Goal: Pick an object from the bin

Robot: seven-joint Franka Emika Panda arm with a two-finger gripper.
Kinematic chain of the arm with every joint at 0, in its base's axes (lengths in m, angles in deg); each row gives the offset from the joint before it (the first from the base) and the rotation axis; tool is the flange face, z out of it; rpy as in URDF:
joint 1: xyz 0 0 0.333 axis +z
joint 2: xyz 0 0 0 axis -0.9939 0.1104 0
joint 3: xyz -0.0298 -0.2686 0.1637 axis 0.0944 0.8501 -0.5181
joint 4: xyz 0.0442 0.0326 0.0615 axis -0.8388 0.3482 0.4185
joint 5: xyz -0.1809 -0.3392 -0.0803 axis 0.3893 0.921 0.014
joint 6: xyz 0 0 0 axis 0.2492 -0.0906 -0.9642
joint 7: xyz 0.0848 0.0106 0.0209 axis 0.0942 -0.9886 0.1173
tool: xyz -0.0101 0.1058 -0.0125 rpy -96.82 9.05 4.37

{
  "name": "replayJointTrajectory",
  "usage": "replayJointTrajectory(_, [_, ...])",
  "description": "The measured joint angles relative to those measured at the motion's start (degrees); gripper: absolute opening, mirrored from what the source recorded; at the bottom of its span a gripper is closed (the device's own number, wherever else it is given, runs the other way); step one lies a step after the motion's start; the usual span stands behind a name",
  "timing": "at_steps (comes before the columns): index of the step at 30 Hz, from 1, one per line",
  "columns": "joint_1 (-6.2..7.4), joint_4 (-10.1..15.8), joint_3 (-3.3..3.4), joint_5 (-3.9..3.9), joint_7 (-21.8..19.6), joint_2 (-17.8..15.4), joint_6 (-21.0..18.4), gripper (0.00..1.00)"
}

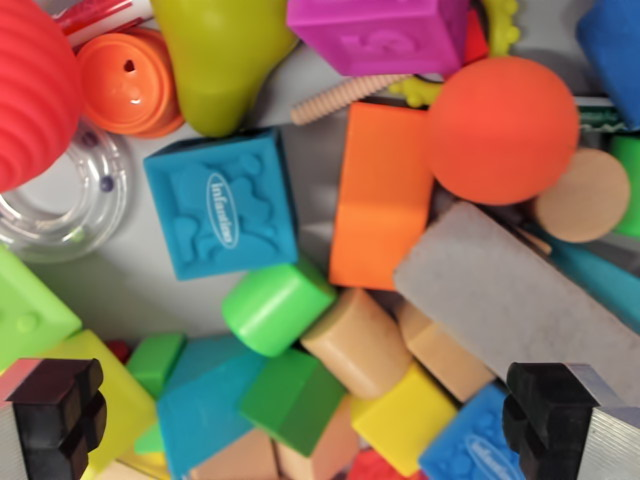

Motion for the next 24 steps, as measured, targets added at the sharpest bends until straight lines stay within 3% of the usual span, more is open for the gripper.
replayJointTrajectory(24, [3.45, -4.5, -0.78, 0.0, -0.5, 11.4, 6.4, 1.0])
